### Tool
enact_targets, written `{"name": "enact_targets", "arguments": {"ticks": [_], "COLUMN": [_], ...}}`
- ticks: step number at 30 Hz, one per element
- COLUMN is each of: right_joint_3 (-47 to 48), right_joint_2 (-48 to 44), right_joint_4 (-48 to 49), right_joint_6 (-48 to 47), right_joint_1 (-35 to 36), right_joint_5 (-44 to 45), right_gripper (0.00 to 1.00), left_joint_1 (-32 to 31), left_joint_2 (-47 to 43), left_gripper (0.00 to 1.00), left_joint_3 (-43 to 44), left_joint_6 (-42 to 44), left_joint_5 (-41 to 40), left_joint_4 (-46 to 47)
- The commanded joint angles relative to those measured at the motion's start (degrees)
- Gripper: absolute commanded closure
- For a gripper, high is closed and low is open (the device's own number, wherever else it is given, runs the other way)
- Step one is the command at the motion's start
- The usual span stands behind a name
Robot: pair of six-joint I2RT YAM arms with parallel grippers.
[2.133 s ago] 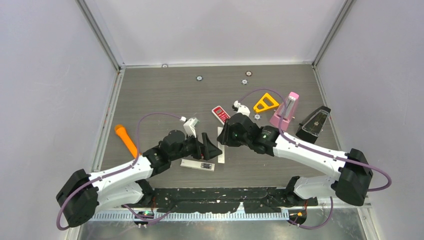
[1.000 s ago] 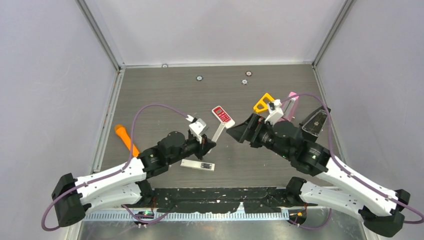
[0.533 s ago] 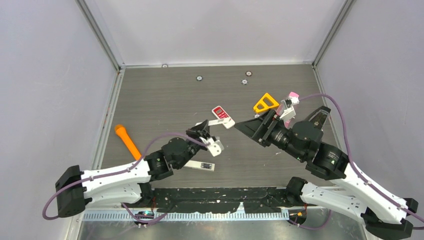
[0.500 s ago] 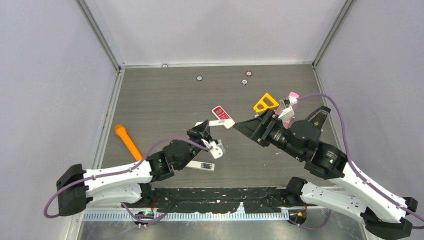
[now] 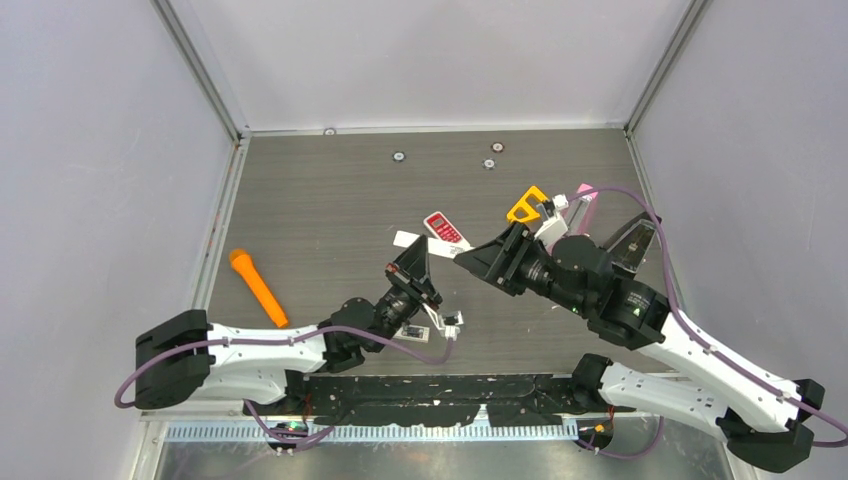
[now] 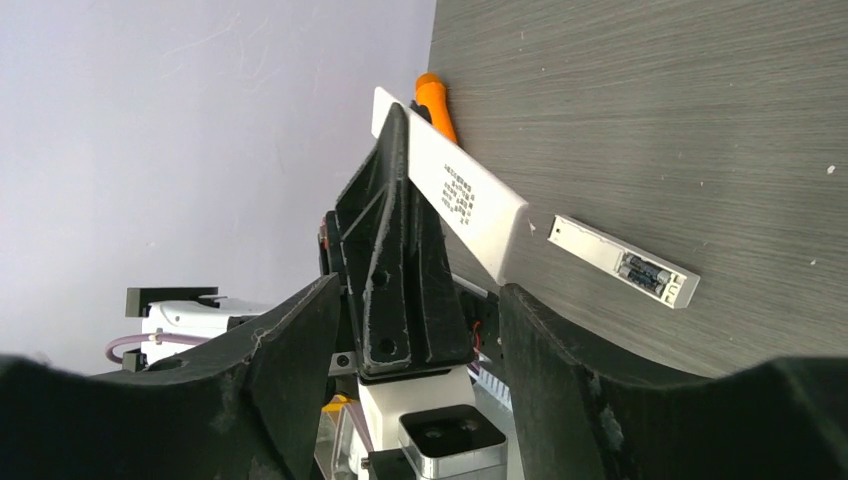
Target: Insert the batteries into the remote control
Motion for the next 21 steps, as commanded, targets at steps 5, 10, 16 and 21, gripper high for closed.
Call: {"name": "enact_targets", "arguments": {"ticks": [5, 10, 16, 21], "right_joint_3": [-0.03, 0.78, 1.44, 2.84], "right_joint_2": [-3.04, -3.36, -2.62, -2.17], "right_joint_4": [-0.12, -0.59, -0.7, -0.69], "right_joint_6": [-0.18, -2.13, -3.98, -8.6], "right_joint_1": [-0.08, -0.07, -0.08, -0.16], "right_joint_5": [2.85, 3.46, 0.79, -4.23], "right_gripper": [0.32, 0.29, 0.28, 0.3], "left_joint_1": [-1.4, -4.18, -9.84, -13.26], "left_joint_2": [-0.2, -1.18, -6.25, -9.51], "left_gripper": [1.0, 1.0, 1.0, 1.0], "left_joint_3": [0.86, 1.18, 1.23, 0.06], "left_joint_6": [3.92, 1.26, -2.0, -3.02], "left_joint_5": [-1.7, -3.63, -4.52, -4.15], "left_joint_4": [9.99, 8.94, 1.52, -2.65]}}
